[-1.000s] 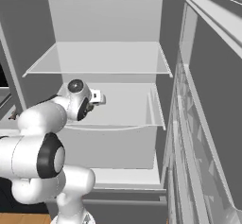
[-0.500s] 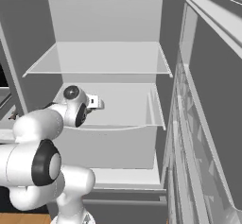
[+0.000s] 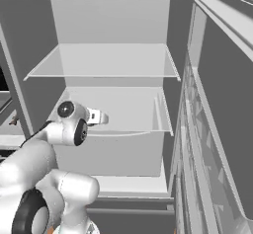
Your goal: Place one avocado and one fish in each tupperware on the nearby counter, to pack two identical lunches.
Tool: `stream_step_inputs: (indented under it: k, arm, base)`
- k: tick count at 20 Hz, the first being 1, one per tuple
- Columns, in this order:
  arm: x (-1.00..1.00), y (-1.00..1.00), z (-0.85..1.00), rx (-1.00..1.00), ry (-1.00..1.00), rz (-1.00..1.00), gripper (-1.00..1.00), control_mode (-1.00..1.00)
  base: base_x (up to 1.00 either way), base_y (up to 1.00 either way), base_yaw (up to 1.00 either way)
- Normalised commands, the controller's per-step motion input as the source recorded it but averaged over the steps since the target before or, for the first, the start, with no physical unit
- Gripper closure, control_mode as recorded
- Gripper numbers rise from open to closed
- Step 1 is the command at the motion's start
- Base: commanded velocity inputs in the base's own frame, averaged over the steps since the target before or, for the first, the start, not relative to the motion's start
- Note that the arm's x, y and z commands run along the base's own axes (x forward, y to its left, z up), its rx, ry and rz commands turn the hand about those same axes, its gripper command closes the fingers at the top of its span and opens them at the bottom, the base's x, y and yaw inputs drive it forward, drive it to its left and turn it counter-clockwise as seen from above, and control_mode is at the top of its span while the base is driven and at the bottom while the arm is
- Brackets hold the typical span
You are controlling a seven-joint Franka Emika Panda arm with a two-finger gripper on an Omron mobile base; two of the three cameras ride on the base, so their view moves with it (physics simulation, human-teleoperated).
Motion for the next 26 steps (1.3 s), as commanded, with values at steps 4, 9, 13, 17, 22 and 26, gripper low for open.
stream_step_inputs:
  k: [4, 9, 13, 17, 22, 26]
  arm:
    - [-0.99, -0.31, 0.33, 0.03, 0.02, -0.16, 1.0, -1.0]
    - [-0.9, -0.28, 0.96, 0.09, 0.24, -0.1, 1.0, -1.0]
    - [-0.99, -0.09, 0.72, 0.06, 0.31, -0.04, 1.0, -1.0]
    - [-1.0, 0.0, 0.29, 0.0, 0.24, 0.0, 1.0, -1.0]
    - [-0.98, 0.0, 0.09, 0.0, 0.02, 0.02, 1.0, -1.0]
    - [-0.32, 0.03, -0.12, -0.02, -0.01, 0.02, 1.0, -1.0]
  base:
    - [0.0, 0.0, 0.0]
    - [0.0, 0.0, 0.0]
    - [0.0, 0.0, 0.0]
    - [0.0, 0.0, 0.0]
    - [0.0, 0.0, 0.0]
    - [0.0, 0.0, 0.0]
